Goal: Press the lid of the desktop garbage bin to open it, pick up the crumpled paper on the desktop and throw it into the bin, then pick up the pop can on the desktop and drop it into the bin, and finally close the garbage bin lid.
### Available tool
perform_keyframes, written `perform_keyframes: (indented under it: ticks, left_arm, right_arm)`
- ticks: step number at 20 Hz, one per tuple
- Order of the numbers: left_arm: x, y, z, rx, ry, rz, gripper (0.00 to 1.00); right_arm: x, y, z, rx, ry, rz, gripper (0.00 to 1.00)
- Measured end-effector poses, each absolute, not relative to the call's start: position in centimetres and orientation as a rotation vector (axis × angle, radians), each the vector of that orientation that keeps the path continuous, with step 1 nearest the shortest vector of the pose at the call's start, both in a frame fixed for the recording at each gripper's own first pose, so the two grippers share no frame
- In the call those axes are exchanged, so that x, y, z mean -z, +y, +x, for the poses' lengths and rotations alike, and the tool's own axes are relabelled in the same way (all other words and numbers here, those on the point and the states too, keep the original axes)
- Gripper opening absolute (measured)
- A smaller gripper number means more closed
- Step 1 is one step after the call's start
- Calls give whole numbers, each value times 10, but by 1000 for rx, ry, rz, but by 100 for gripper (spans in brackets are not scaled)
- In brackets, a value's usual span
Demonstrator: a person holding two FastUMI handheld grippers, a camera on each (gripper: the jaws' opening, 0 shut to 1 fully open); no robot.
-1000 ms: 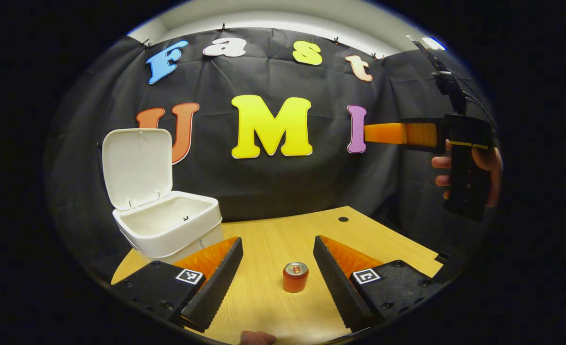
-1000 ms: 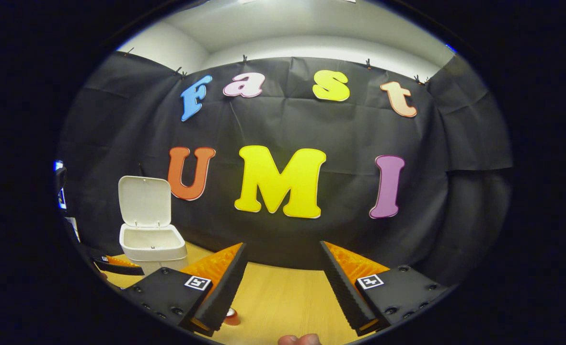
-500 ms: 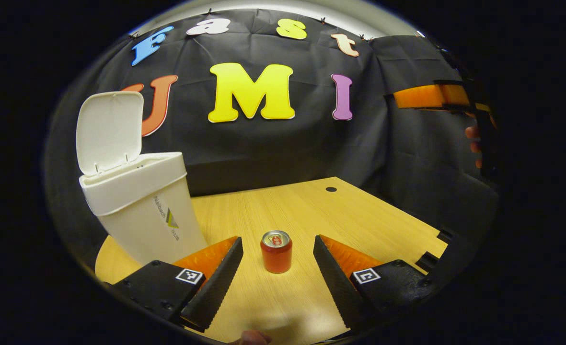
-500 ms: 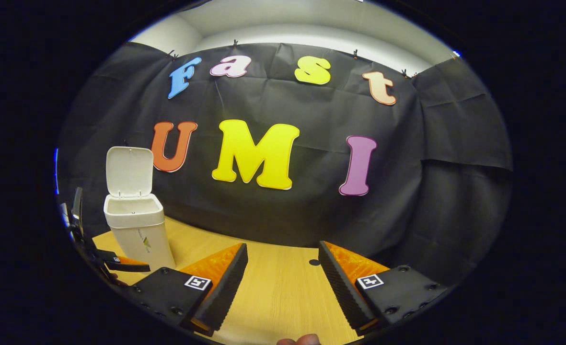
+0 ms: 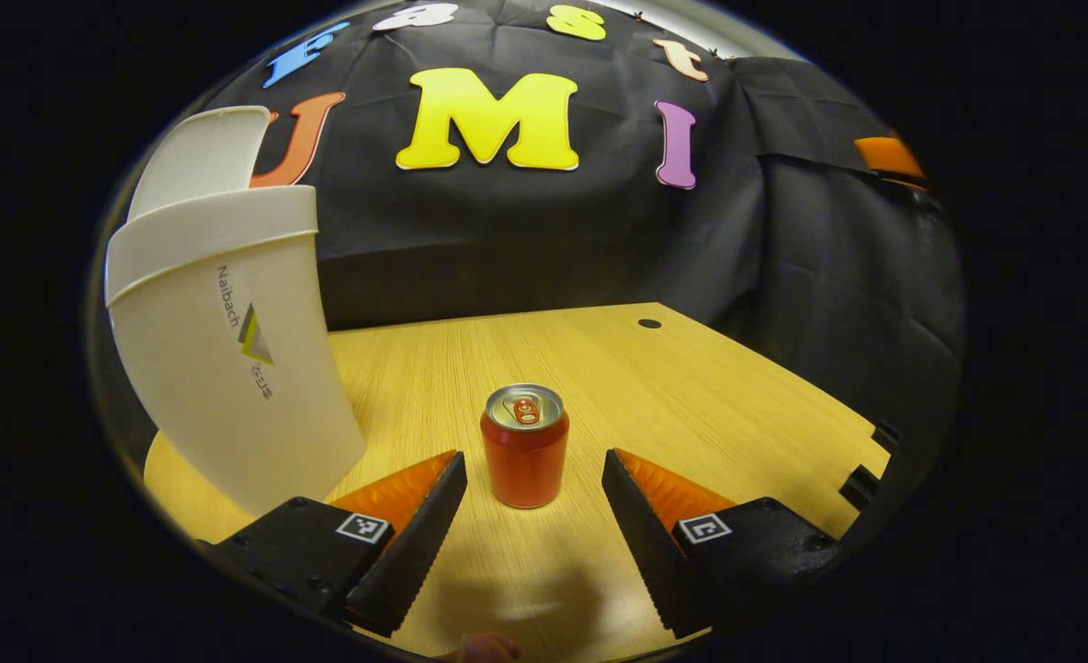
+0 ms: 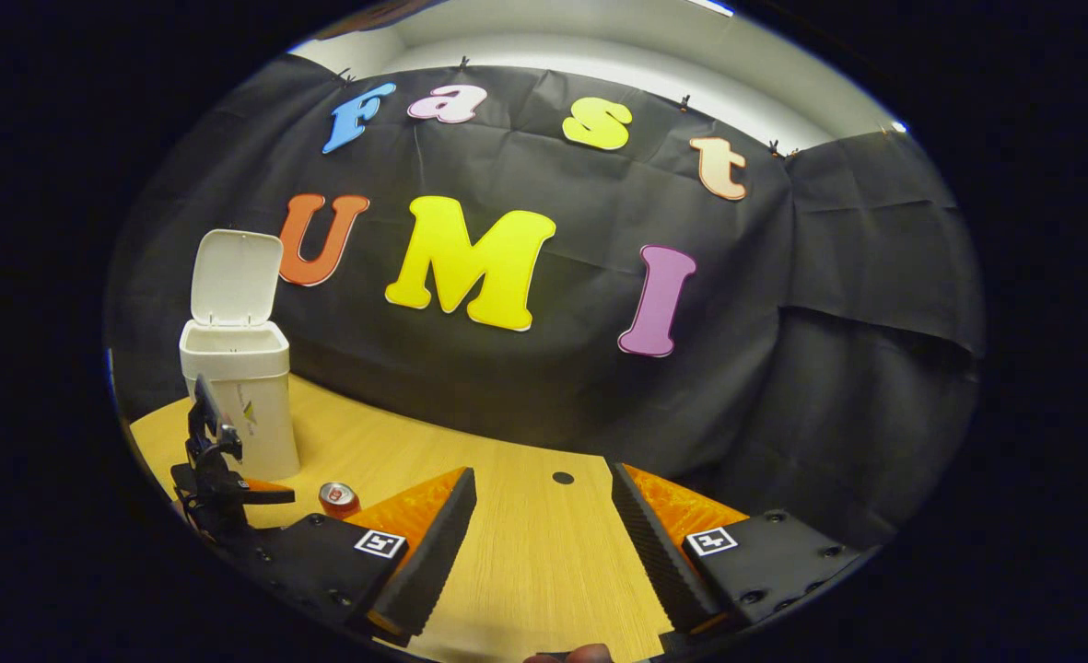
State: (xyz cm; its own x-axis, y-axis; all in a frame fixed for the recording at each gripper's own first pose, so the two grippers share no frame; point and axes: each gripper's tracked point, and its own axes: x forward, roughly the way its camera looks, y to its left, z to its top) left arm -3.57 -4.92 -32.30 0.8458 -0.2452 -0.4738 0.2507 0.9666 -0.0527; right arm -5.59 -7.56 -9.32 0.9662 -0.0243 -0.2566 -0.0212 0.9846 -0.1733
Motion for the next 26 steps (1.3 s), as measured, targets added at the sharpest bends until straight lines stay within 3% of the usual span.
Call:
perform_keyframes:
  ticks: [26]
  left_arm:
    - [395, -53, 12, 263, 584, 26, 98]
  right_arm:
    - [162, -95, -40, 47, 436, -184, 97]
